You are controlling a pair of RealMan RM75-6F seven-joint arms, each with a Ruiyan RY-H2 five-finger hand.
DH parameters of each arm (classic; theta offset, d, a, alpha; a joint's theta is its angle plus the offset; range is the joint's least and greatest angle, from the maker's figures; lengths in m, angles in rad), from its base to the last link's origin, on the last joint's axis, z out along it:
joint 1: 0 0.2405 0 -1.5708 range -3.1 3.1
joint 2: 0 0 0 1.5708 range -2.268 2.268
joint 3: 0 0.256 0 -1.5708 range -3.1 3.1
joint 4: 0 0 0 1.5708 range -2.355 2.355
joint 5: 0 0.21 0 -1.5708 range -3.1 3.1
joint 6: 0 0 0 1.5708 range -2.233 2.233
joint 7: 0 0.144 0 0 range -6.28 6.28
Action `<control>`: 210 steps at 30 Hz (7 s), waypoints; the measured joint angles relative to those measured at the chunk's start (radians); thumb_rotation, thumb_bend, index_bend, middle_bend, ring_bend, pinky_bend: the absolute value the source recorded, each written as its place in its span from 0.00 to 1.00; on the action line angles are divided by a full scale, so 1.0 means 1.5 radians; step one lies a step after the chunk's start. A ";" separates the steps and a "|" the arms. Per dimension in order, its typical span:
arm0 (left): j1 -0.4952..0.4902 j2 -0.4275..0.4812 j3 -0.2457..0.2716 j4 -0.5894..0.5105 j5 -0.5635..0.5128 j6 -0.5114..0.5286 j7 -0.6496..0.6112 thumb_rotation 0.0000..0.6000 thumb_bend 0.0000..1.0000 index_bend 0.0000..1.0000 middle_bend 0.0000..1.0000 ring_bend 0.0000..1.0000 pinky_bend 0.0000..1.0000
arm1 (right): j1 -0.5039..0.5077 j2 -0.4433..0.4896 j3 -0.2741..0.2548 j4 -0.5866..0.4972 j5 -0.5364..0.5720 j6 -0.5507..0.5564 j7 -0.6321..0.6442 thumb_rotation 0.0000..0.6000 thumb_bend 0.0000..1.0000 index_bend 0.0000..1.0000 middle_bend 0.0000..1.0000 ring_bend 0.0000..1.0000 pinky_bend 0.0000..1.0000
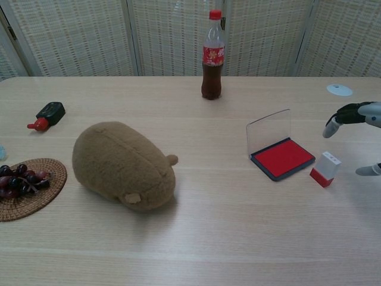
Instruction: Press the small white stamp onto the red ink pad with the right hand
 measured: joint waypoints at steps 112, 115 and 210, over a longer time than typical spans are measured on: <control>0.021 0.011 -0.003 0.056 0.018 0.063 -0.133 1.00 0.43 0.00 0.00 0.00 0.00 | 0.144 -0.138 0.048 0.104 0.171 -0.055 -0.071 1.00 0.21 0.62 0.21 0.00 0.00; 0.022 0.011 -0.003 0.058 0.018 0.066 -0.137 1.00 0.43 0.00 0.00 0.00 0.00 | 0.148 -0.145 0.045 0.112 0.177 -0.056 -0.078 1.00 0.22 0.62 0.21 0.00 0.00; 0.026 0.006 -0.009 0.039 0.012 0.061 -0.088 1.00 0.43 0.00 0.00 0.00 0.00 | 0.057 -0.060 -0.031 0.027 0.119 -0.023 -0.044 1.00 0.20 0.48 0.18 0.00 0.00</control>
